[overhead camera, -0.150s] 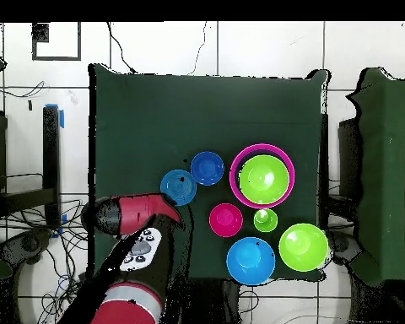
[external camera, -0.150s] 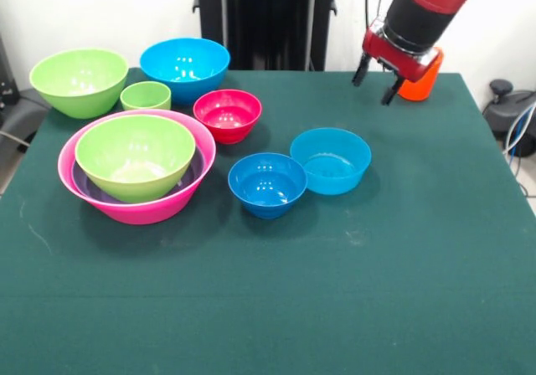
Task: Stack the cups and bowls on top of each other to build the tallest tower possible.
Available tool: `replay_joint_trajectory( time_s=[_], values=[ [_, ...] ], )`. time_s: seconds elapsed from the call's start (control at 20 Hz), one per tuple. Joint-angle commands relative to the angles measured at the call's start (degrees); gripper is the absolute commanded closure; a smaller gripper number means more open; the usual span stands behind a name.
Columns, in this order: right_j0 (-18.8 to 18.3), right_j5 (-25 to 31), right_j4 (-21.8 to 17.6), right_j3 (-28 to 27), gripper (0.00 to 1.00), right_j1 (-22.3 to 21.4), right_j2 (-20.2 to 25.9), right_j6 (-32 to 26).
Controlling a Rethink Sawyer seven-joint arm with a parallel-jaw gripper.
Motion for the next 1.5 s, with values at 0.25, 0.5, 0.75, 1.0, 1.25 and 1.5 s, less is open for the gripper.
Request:
replay_joint_trajectory(
  time_s=[0.25,0.5,0.75,1.0,1.25,1.5],
  values=[
    [-6.2,-8.1,1.2,-3.0,0.00,7.1,10.8,0.9],
    [-7.1,-9.3,0.7,-3.9,0.00,9.4,11.6,1.3],
    [-7.1,-9.9,0.1,-4.5,0.00,9.7,11.8,1.6],
    [-5.8,-9.2,0.8,-4.6,0.00,8.4,12.3,2.4],
    [-5.5,-10.1,1.7,-5.2,0.00,8.6,13.3,3.1],
    [-5.2,-12.8,2.3,-5.4,0.00,9.2,13.7,4.3]
  ],
)
